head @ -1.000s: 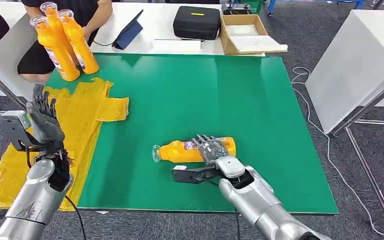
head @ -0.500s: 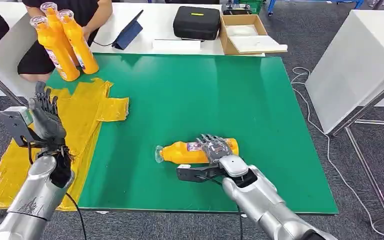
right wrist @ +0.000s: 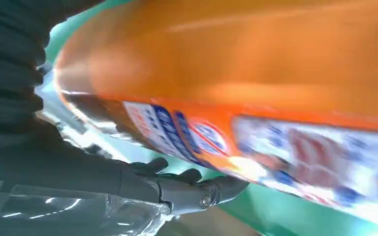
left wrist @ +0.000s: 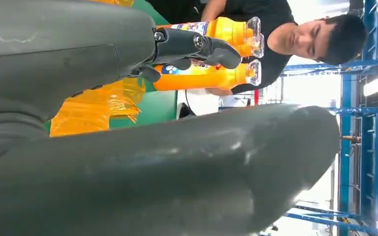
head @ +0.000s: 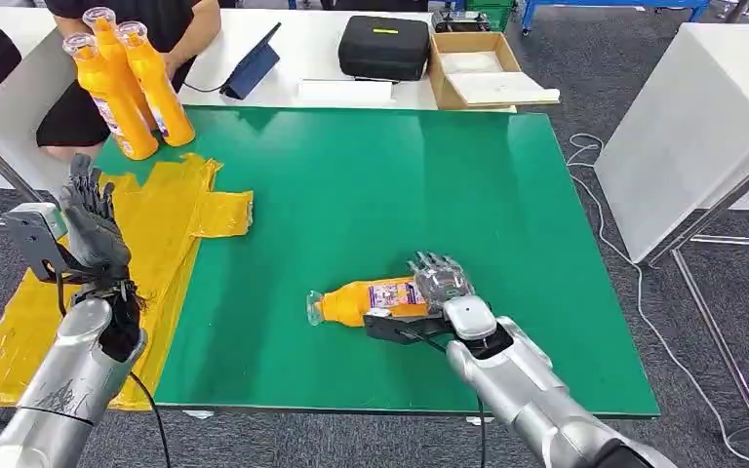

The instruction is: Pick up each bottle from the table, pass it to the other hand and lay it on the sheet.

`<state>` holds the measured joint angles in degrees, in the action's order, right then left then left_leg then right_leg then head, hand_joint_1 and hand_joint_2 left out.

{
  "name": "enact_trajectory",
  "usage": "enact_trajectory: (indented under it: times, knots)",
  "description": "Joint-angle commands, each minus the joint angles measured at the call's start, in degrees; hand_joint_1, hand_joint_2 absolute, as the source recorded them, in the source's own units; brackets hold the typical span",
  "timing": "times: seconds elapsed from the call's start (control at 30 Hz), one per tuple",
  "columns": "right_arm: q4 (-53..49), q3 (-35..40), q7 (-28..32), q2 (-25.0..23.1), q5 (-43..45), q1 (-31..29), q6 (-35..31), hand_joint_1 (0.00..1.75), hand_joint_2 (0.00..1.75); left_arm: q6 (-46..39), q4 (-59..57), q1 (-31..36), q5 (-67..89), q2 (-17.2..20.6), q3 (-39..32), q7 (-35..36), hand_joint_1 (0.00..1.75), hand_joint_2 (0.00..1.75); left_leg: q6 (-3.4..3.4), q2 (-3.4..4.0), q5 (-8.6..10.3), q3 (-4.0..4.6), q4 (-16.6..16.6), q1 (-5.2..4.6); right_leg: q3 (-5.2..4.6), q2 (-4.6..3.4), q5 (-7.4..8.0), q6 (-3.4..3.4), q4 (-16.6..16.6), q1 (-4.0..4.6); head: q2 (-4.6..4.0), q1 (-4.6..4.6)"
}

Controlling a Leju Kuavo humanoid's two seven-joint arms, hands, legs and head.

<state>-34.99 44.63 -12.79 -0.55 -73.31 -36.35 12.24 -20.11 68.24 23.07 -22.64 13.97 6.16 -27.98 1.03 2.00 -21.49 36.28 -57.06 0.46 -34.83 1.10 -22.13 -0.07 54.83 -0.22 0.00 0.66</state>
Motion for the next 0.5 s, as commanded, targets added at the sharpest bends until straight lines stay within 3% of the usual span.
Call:
enact_trajectory:
  times: [0.03,0.5]
  knots:
    - [0.1,-3.5,-1.8,4.1,-1.9,3.2,1.0,1.75,1.75,0.4,-3.5,1.7,-0.1,-0.9,0.6,0.0,0.0,0.0,-0.07,-0.43,0.0,-0.18,0.1,-0.05,0.24,0.2,-0.09,0.0,-0.1,-0.08,0.0,0.0]
    - [0.0,-6.8,0.0,3.3,-2.2,5.0,1.0,1.75,1.75,1.0,-5.3,3.3,-0.2,-1.1,1.4,-0.2,0.0,0.0,-0.1,-0.58,-0.04,-0.3,0.2,-0.16,0.3,0.26,-0.16,0.02,0.0,-0.13,0.0,0.0]
